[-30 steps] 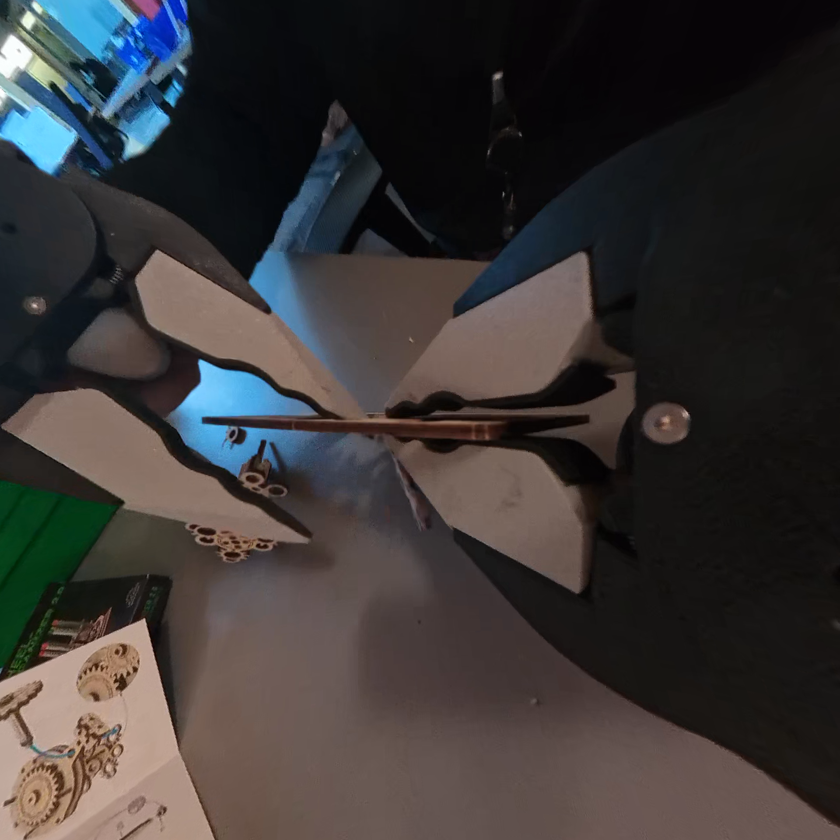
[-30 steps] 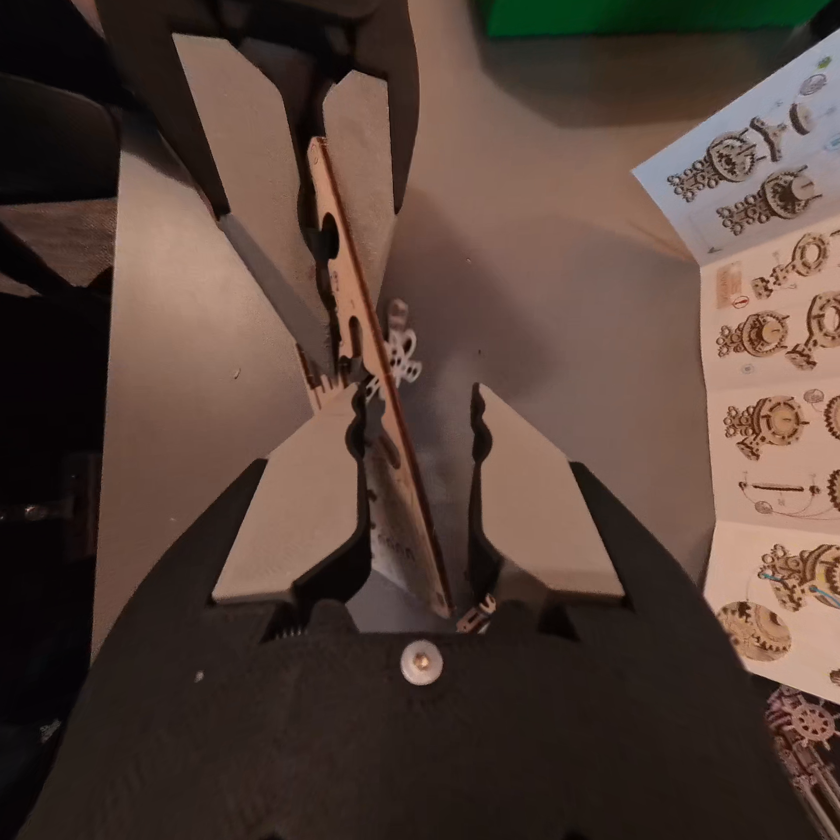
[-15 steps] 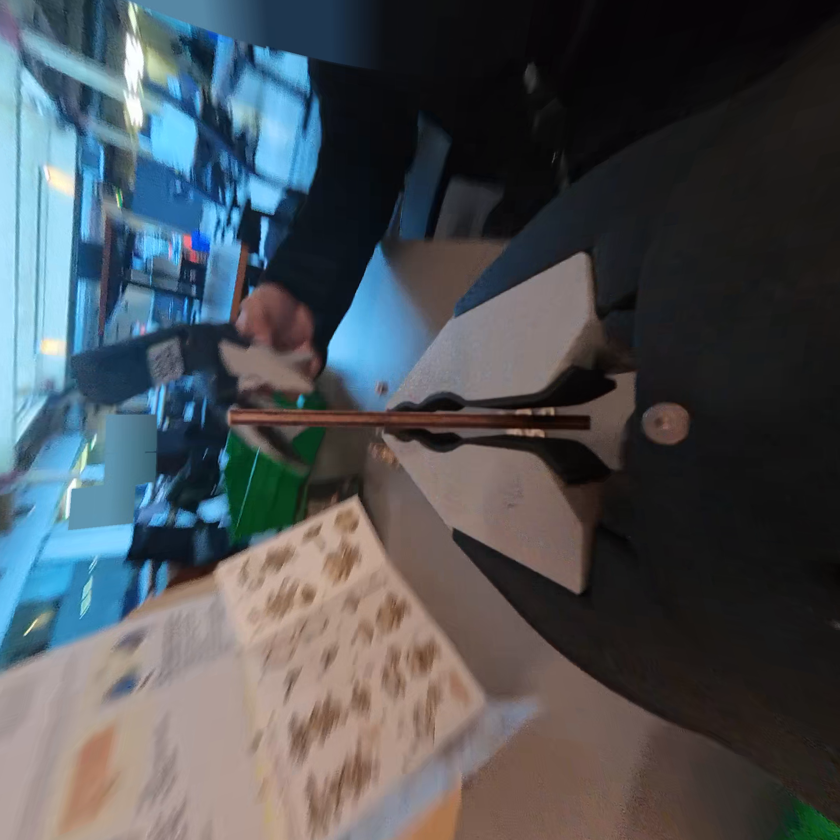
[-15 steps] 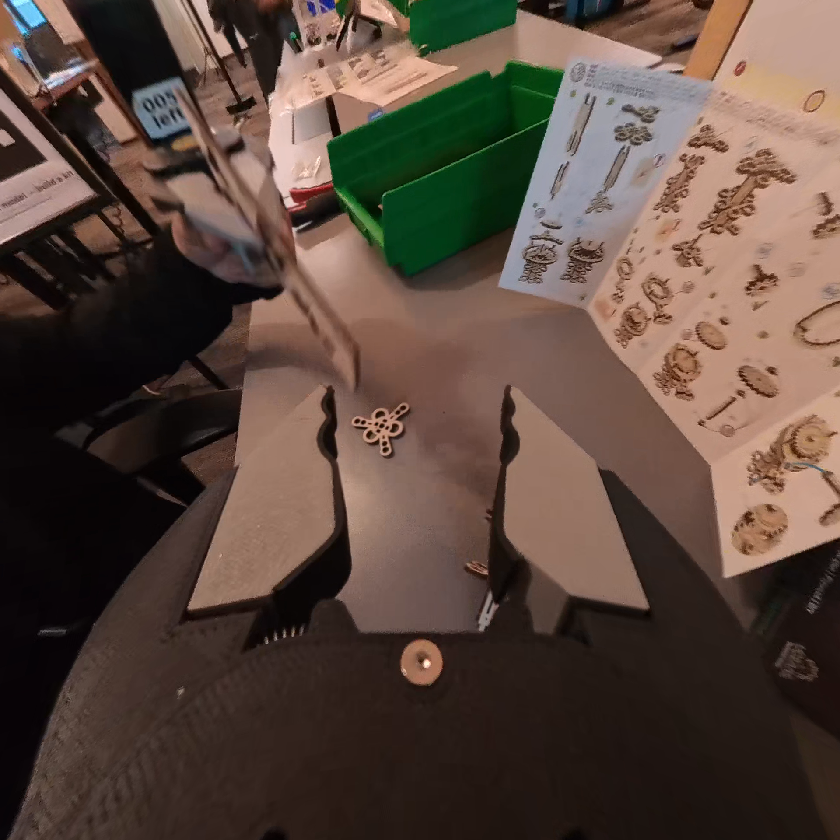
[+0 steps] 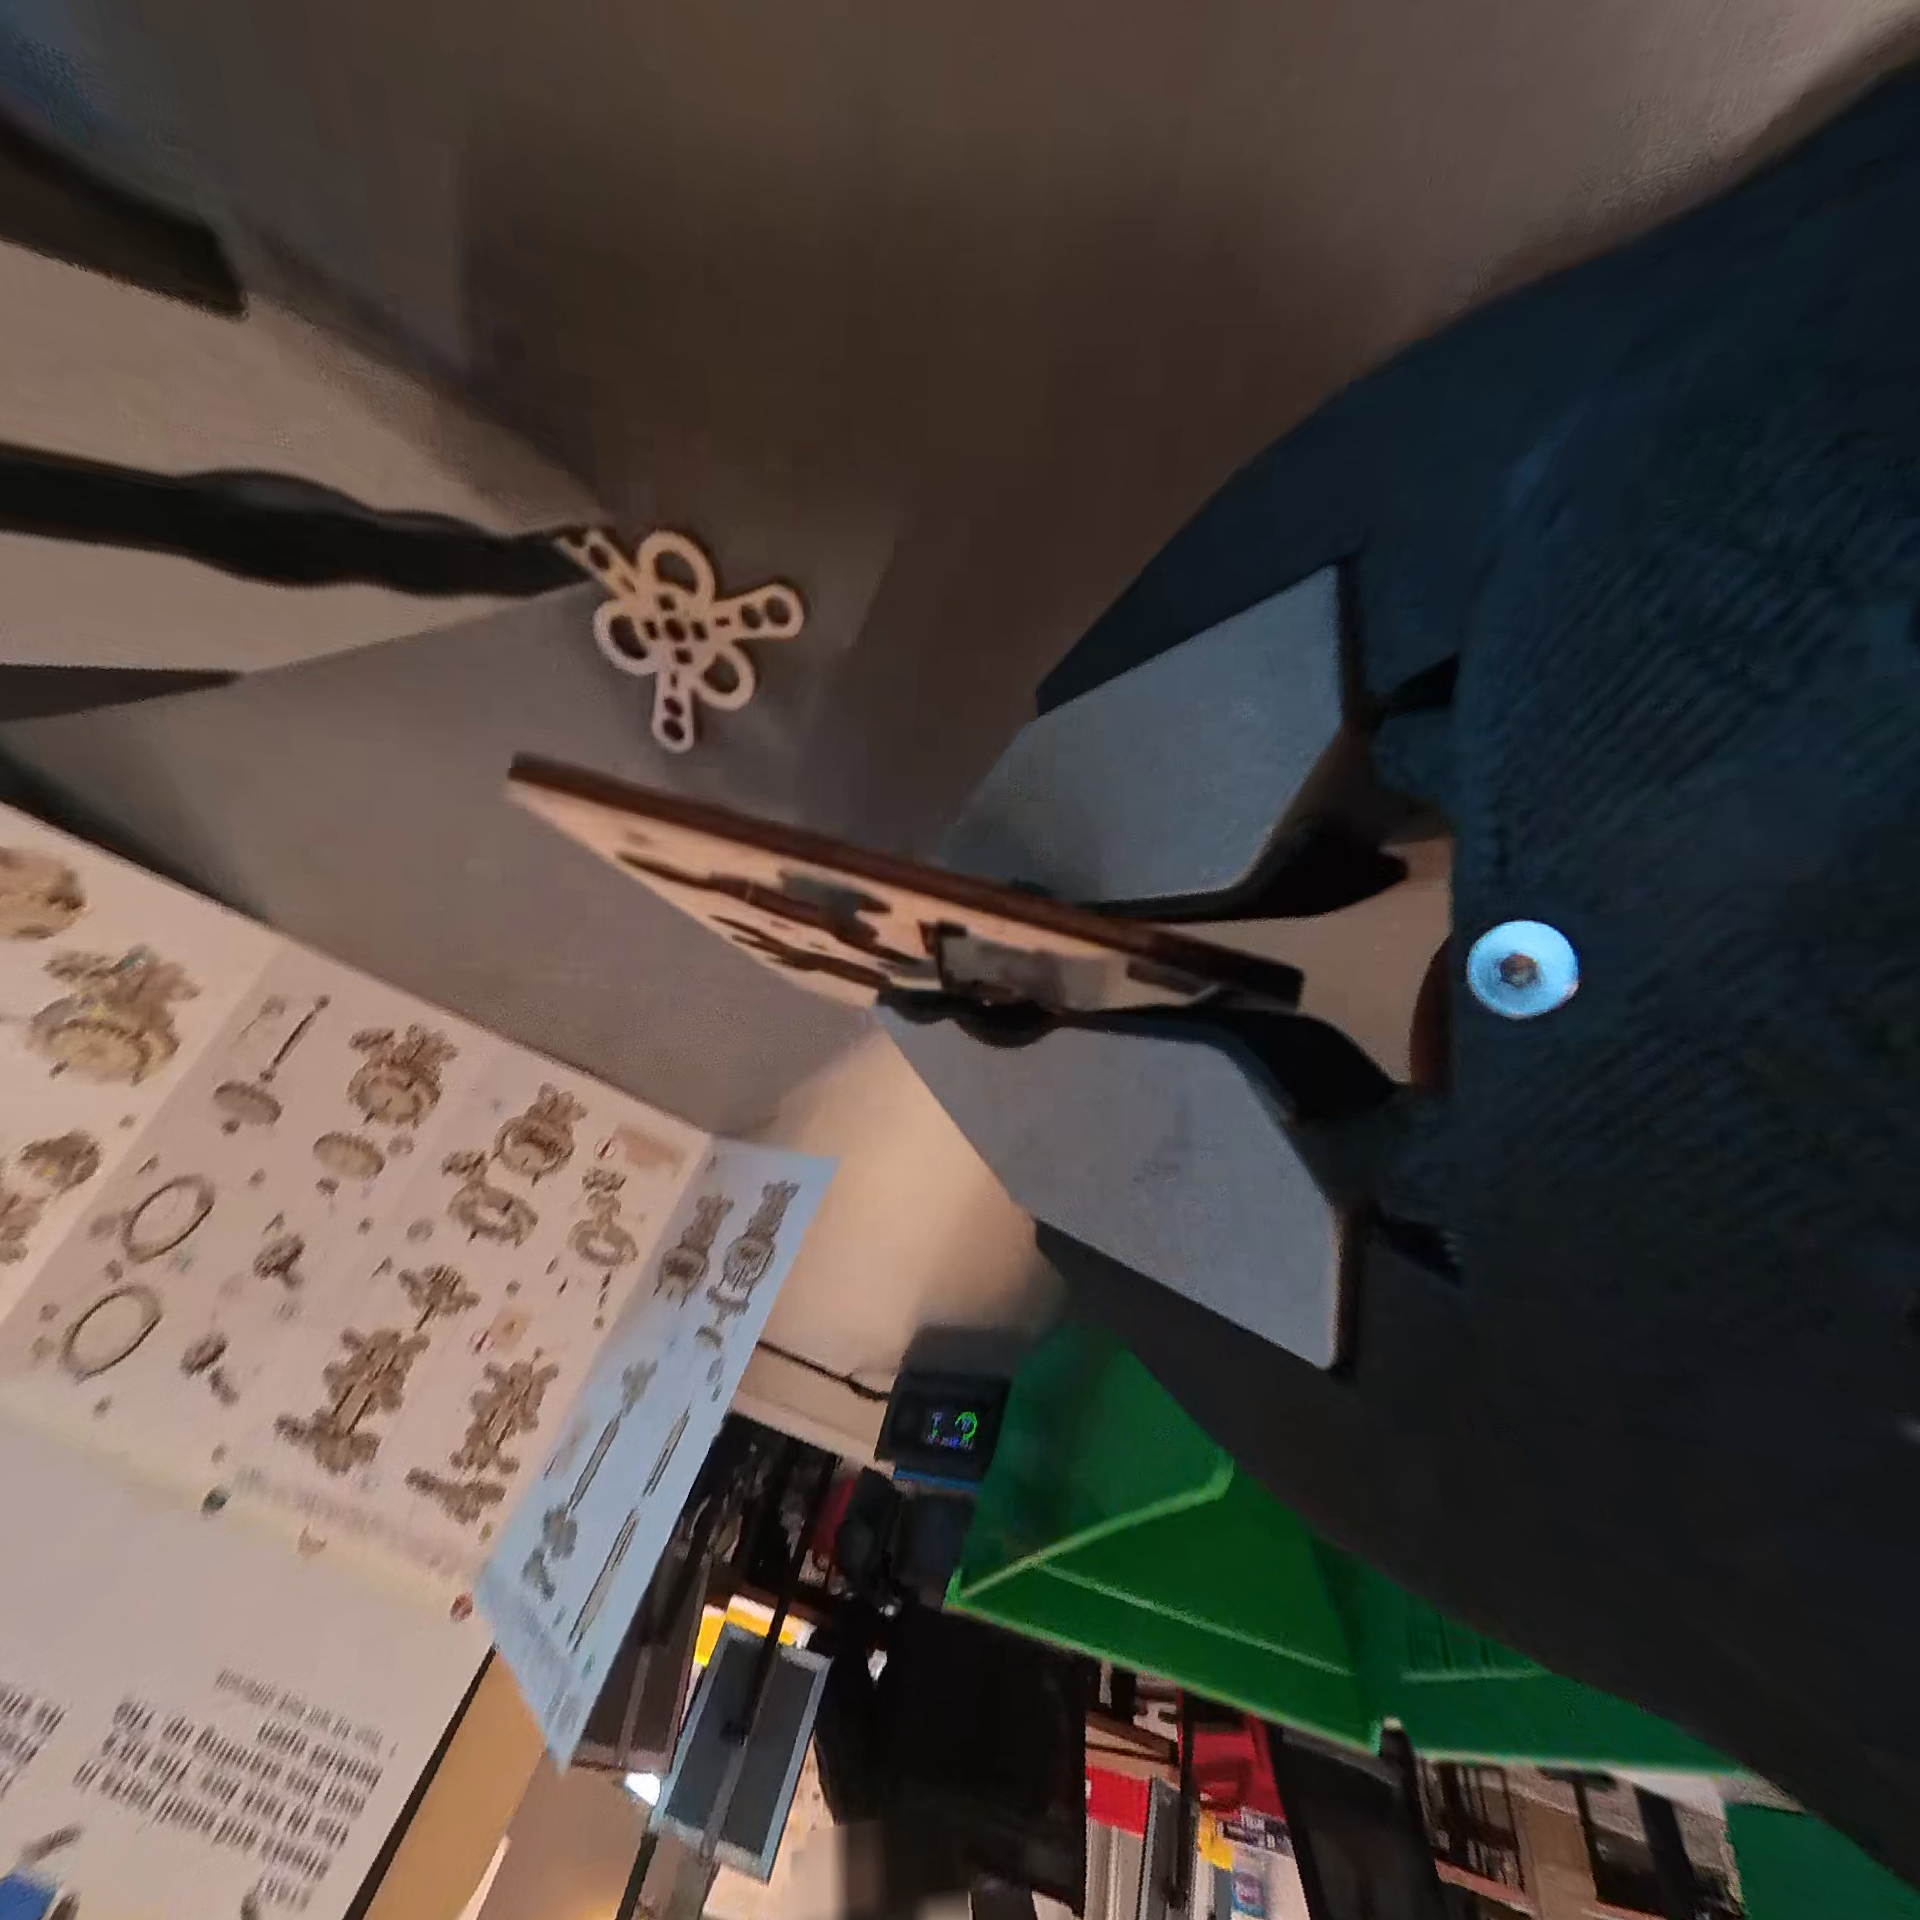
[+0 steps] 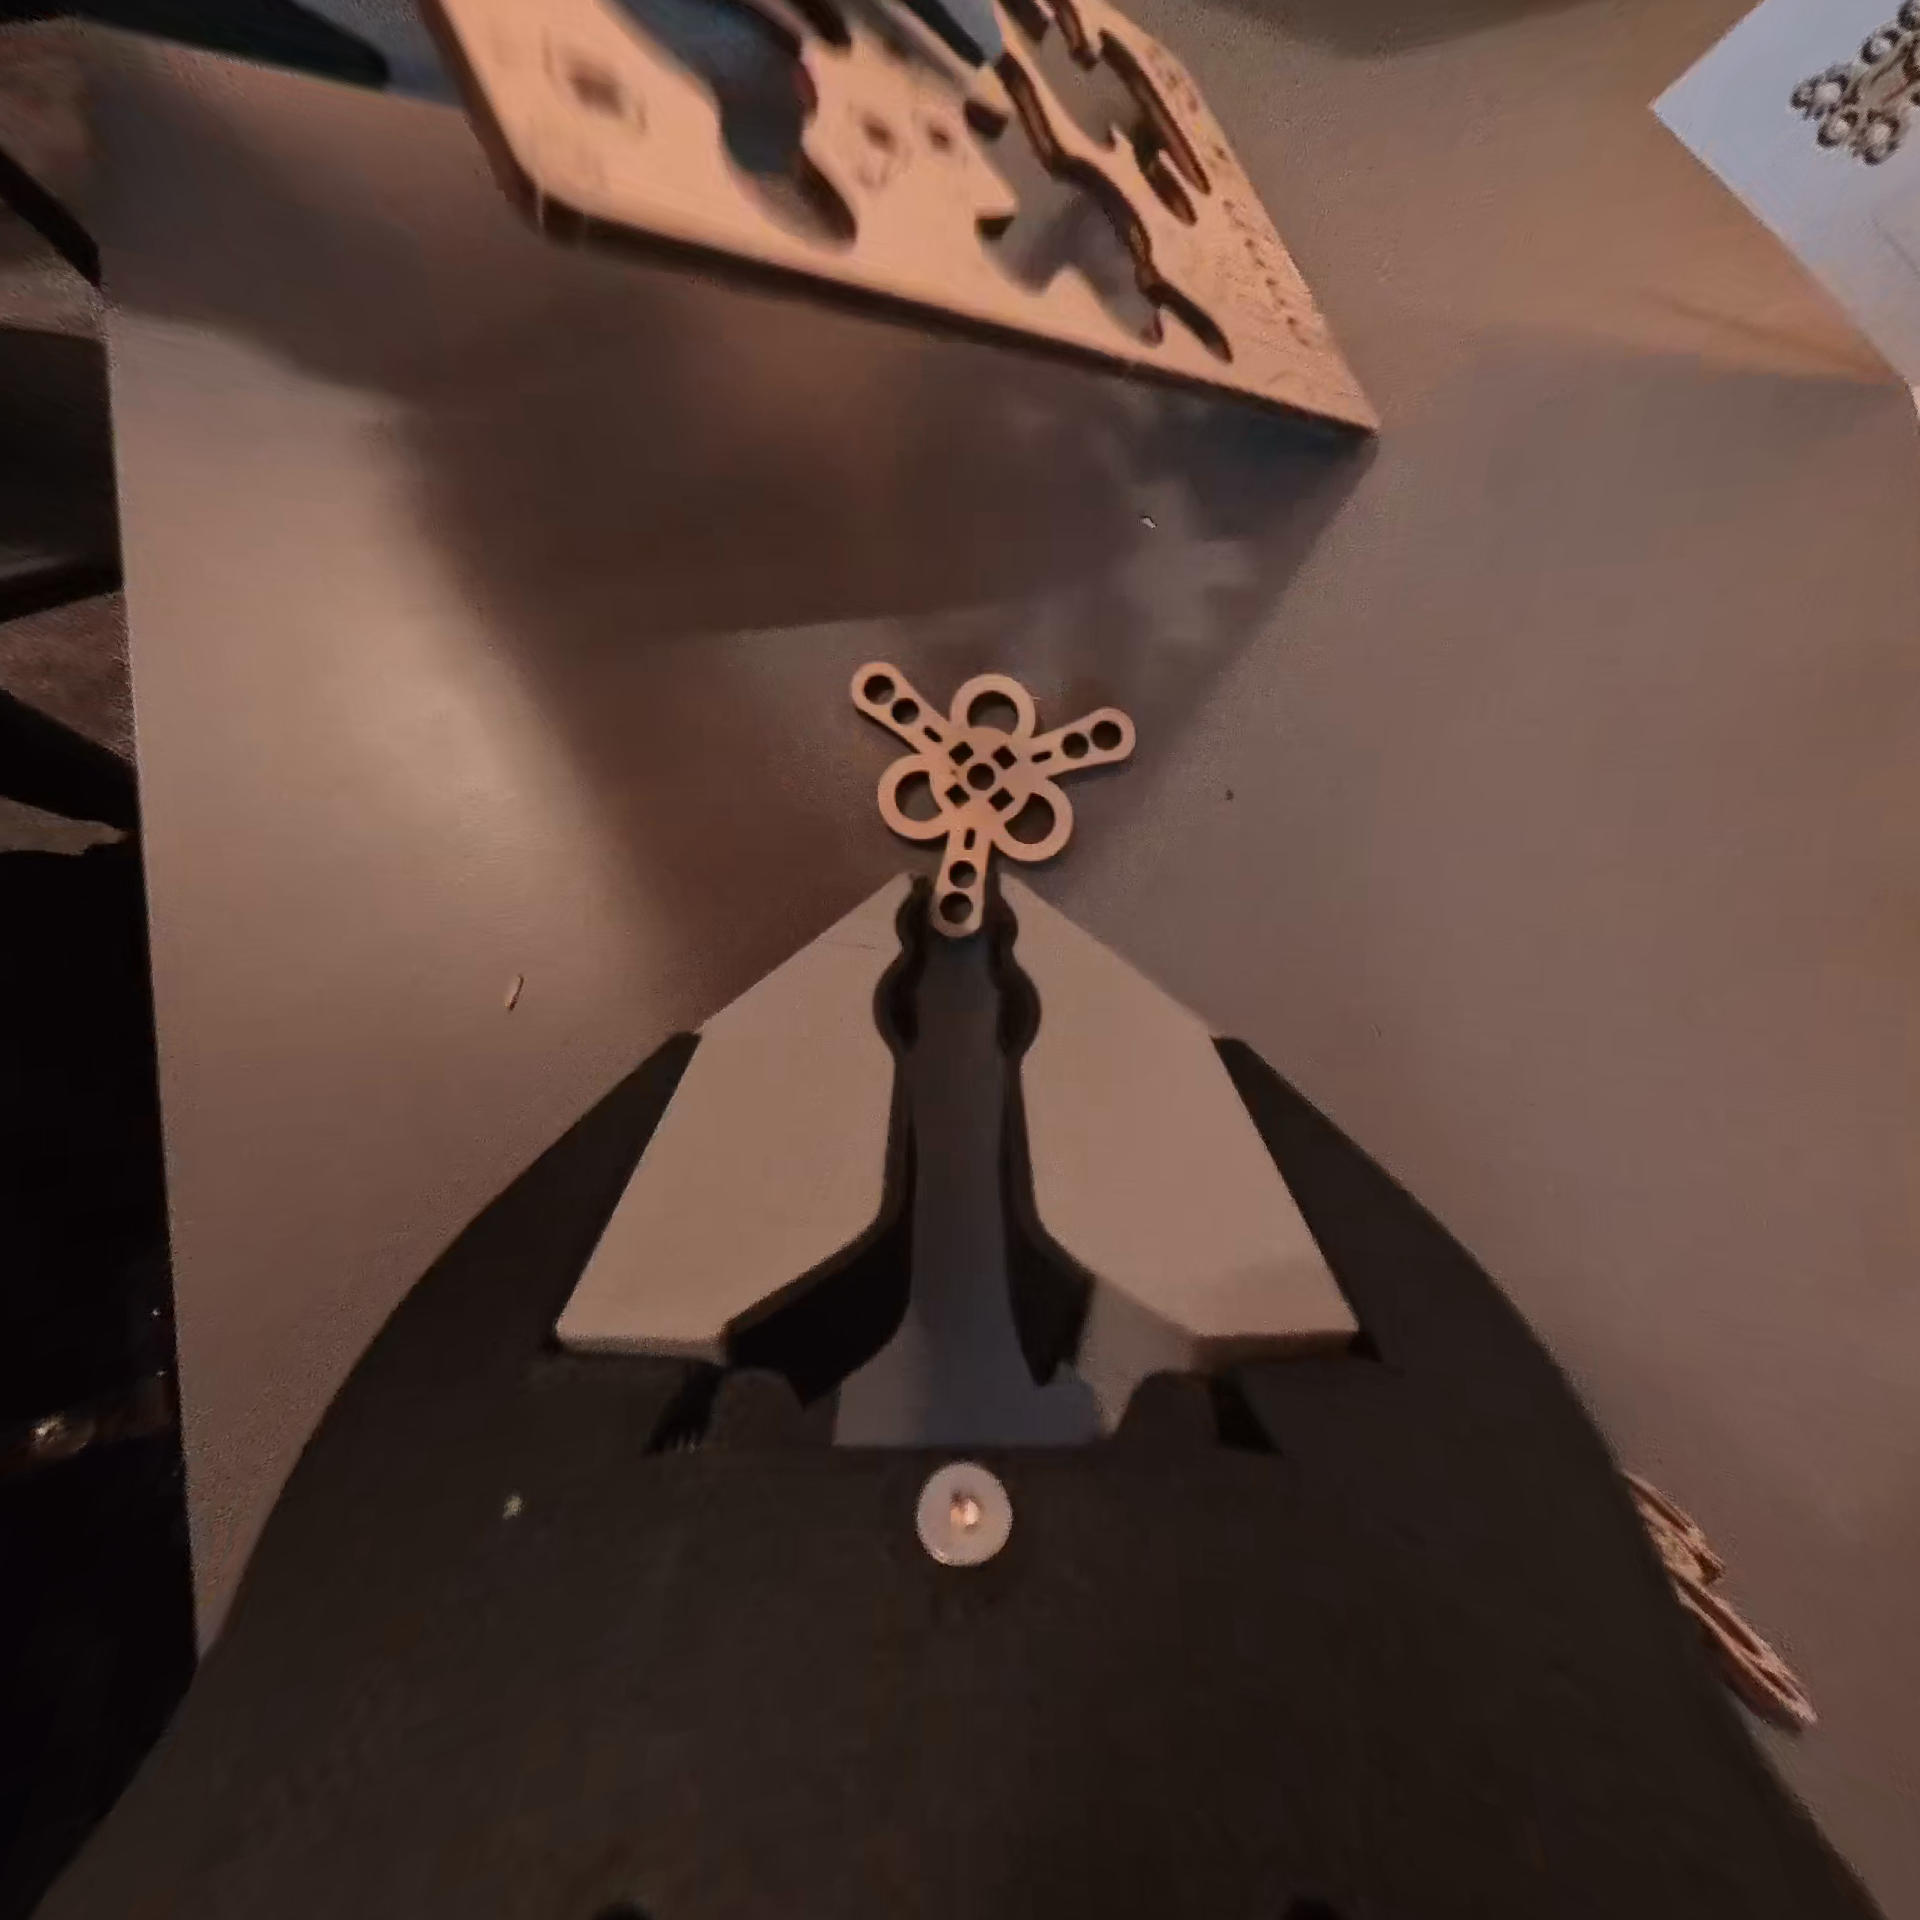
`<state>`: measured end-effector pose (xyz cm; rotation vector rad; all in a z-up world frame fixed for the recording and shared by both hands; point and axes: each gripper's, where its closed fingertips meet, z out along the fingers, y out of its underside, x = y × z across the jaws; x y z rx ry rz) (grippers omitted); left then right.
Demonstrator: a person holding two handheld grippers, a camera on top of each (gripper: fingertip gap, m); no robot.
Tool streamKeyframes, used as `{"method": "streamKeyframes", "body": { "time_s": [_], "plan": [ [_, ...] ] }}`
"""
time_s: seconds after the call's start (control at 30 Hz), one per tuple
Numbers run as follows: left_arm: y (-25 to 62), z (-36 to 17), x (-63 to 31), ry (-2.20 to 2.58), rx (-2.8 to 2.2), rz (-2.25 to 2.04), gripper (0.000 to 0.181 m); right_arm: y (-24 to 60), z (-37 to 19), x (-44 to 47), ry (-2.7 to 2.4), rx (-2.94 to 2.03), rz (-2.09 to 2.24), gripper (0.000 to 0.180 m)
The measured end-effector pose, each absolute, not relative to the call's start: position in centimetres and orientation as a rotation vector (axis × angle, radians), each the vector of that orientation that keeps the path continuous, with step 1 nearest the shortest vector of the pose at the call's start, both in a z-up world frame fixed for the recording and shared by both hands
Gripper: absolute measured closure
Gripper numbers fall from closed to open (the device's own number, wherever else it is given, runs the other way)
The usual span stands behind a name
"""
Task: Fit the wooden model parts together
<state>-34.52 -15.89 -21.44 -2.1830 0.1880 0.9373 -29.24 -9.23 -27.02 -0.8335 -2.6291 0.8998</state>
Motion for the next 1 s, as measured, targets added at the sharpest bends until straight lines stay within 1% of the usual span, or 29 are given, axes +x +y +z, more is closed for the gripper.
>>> {"method": "streamKeyframes", "body": {
  "time_s": [0.13, 0.17, 0.33, 0.5, 0.57, 0.67, 0.8, 0.9, 1.0],
  "plan": [
    [-17.0, -23.4, -33.7, 0.112, -2.267, 0.765, 0.13, -7.9, -26.8, -28.8, -2.614, -0.916, 0.896, 0.174],
    [-17.1, -23.4, -33.2, 0.108, -2.268, 0.725, 0.123, -7.5, -26.6, -28.5, -2.612, -0.957, 0.932, 0.174],
    [-17.1, -21.1, -30.4, 0.228, -2.216, 0.745, 0.121, -5.8, -23.7, -25.8, -2.576, -1.161, 1.27, 0.174],
    [-13.7, -19.3, -26.1, 0.368, -2.16, 0.633, 0.117, -5.2, -20.4, -23.0, -2.497, -1.322, 1.736, 0.174],
    [-12.1, -18.6, -24.7, 0.408, -2.12, 0.582, 0.119, -5.2, -19.6, -21.9, -2.474, -1.366, 1.914, 0.175],
    [-9.0, -18.2, -22.1, 0.469, -2.039, 0.433, 0.128, -5.6, -18.8, -20.5, -2.448, -1.395, 2.121, 0.174],
    [-5.9, -19.5, -20.6, 0.518, -2.031, 0.287, 0.136, -5.5, -19.3, -19.5, -2.469, -1.41, 2.162, 0.174],
    [-4.9, -19.9, -20.5, 0.547, -1.991, 0.223, 0.156, -4.6, -20.0, -18.8, -2.488, -1.436, 2.172, 0.174],
    [-4.1, -20.4, -19.7, 0.555, -1.975, 0.072, 0.176, -3.5, -20.3, -18.5, -2.483, -1.474, 2.22, 0.174]
  ]
}}
